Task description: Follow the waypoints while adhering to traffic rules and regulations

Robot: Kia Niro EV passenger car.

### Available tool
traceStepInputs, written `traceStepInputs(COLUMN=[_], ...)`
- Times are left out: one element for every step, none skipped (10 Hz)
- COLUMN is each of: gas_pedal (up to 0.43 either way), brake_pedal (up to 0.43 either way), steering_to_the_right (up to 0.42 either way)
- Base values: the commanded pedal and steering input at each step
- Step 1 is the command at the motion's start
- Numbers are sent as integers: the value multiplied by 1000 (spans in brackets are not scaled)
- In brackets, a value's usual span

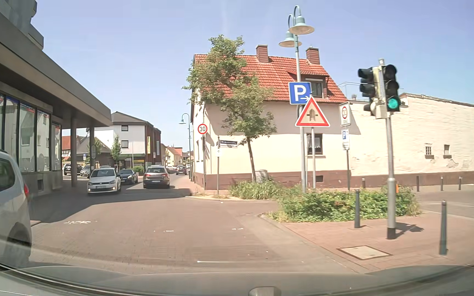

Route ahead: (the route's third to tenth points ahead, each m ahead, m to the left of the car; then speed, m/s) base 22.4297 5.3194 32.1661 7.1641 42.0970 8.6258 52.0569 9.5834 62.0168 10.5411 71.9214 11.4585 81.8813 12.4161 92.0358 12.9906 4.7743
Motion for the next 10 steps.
traceStepInputs(gas_pedal=[189, 189, 189, 189, 189, 189, 189, 189, 189, 189], brake_pedal=[0, 0, 0, 0, 0, 0, 0, 0, 0, 0], steering_to_the_right=[-266, -235, -206, -188, -159, -141, -130, -120, -107, -94])
